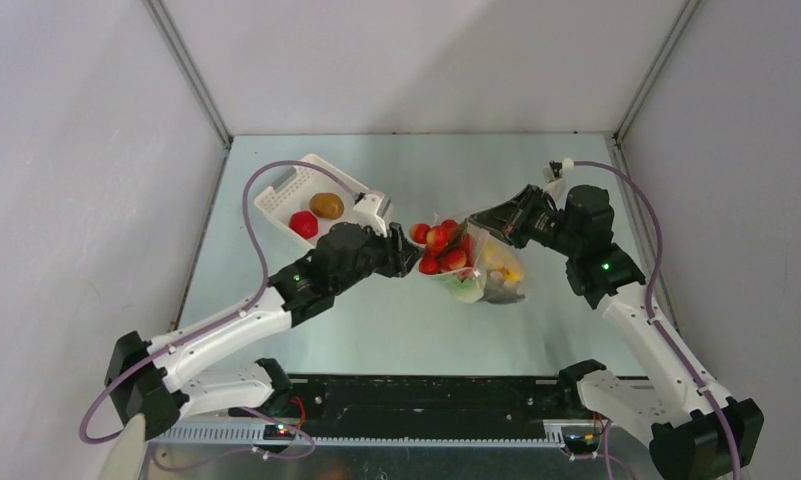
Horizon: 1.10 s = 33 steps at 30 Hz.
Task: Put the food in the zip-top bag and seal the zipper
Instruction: Adjust the zipper food storage bag at the center of the board.
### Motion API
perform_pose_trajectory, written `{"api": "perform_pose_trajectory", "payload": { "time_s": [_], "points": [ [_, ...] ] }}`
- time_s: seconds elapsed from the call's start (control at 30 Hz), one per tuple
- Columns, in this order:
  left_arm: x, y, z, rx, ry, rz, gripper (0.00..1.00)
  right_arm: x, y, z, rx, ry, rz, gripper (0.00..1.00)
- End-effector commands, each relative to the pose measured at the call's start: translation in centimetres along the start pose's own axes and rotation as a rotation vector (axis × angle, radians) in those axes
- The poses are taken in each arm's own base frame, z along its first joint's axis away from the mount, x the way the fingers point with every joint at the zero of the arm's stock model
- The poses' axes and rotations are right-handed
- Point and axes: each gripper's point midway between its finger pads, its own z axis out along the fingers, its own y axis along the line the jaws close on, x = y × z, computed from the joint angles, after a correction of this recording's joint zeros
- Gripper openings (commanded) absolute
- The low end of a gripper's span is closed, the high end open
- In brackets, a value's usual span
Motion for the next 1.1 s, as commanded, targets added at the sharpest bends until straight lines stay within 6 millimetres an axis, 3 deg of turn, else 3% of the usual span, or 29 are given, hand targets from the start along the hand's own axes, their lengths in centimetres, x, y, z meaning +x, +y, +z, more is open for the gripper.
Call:
{"api": "perform_pose_trajectory", "payload": {
  "time_s": [0.0,0.23,0.5,0.63,0.7,0.77,0.93,1.07],
  "points": [
    [-2.3,-0.5,0.7,-0.020,-0.038,-0.005,0.48,-0.8,3.8,-1.0,-0.132,-0.031,-0.061,0.00],
    [-3.0,-1.0,1.4,-0.007,-0.055,-0.013,0.44,-0.4,3.9,-1.1,-0.137,-0.016,-0.068,0.00],
    [-2.3,-1.8,2.6,0.027,-0.023,-0.009,0.41,-0.4,4.3,-1.3,-0.150,-0.017,-0.072,0.00],
    [-2.5,-2.0,2.9,0.033,-0.021,-0.009,0.27,-0.2,4.1,-1.2,-0.143,-0.007,-0.070,0.00],
    [-2.6,-2.3,3.1,0.042,-0.018,-0.005,0.10,0.1,4.0,-1.1,-0.144,0.005,-0.076,0.00],
    [-2.8,-2.2,3.0,0.031,-0.018,0.002,0.01,0.2,3.7,-1.0,-0.140,0.015,-0.085,0.00],
    [-5.0,-2.3,1.2,0.025,-0.086,0.027,0.00,0.3,1.9,-0.8,-0.081,0.028,-0.135,0.00],
    [-6.6,-2.8,-0.5,0.043,-0.141,0.032,0.00,-0.1,-2.0,-0.9,0.100,0.028,-0.290,0.11]
  ]
}}
